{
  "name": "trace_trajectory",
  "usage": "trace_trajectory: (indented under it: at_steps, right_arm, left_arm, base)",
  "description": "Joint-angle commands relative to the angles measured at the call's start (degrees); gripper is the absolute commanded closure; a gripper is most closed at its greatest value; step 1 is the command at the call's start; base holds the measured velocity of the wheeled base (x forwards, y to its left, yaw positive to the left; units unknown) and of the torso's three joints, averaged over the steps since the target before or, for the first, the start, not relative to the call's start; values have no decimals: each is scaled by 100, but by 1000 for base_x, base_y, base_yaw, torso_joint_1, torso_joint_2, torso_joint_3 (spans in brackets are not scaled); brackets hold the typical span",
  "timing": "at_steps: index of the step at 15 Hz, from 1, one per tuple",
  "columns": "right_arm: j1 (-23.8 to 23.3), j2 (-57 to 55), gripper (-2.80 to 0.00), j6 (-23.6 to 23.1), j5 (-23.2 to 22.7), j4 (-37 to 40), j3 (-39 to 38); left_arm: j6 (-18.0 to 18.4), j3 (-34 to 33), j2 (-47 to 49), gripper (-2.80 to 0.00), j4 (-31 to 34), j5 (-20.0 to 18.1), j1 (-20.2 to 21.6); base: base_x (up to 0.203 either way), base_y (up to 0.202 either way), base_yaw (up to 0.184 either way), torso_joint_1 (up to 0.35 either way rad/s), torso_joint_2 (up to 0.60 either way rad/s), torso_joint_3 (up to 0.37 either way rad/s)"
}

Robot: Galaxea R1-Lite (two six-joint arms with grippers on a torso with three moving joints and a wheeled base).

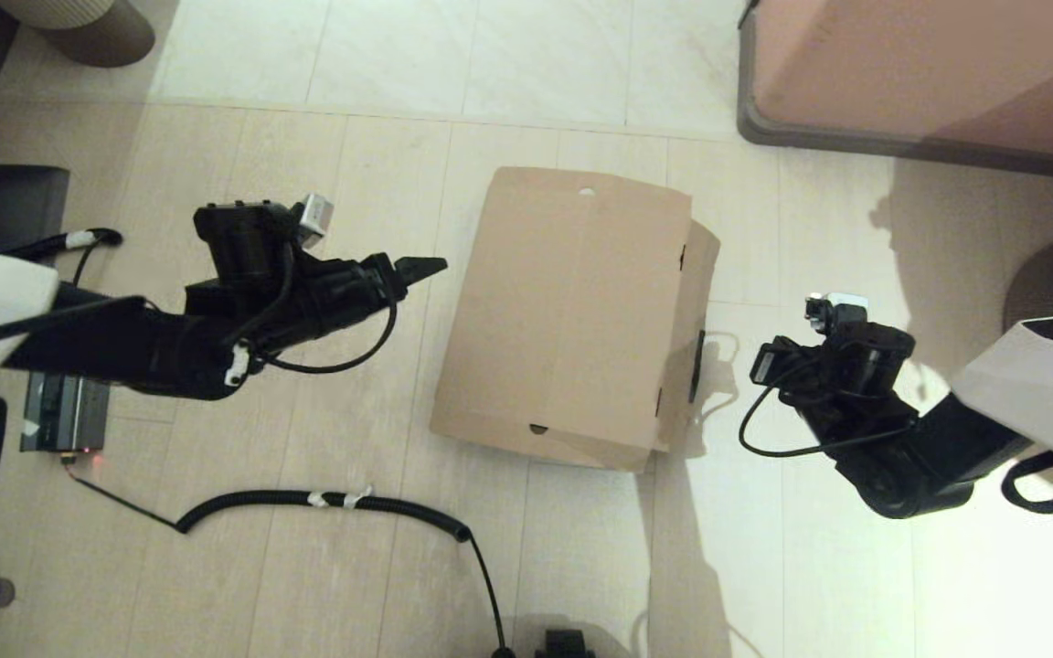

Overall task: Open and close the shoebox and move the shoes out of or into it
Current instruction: Close the shoe box, then open the shoe box

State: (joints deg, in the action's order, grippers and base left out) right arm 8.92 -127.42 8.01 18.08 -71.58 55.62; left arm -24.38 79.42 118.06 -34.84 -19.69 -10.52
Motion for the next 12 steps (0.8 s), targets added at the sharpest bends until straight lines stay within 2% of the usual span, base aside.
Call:
trace_trajectory:
  at_steps: [1,4,7,10,12]
  right_arm:
    - [101,-316,0,-3,11,-38,299]
    - [317,-691,0,-73,13,-7,858]
    - [482,-1044,0,-87,26,-13,1175]
    - [505,-1274,0,-115,94,-14,1446]
    - [505,-1440,0,-166,91,20,1737]
  left_arm:
    - [-11,443,931,-280,-348,33,43]
    - [-71,1438,1727,-280,-562,343,49]
    - [-243,2047,2299,-280,-634,434,26]
    - [-305,2147,2545,-280,-638,440,-264]
    - [-727,2075,2510,-280,-638,460,-527]
  base:
    - [0,0,0,0,0,0]
    - [0,0,0,0,0,0]
    - [0,0,0,0,0,0]
    - [0,0,0,0,0,0]
    - [0,0,0,0,0,0]
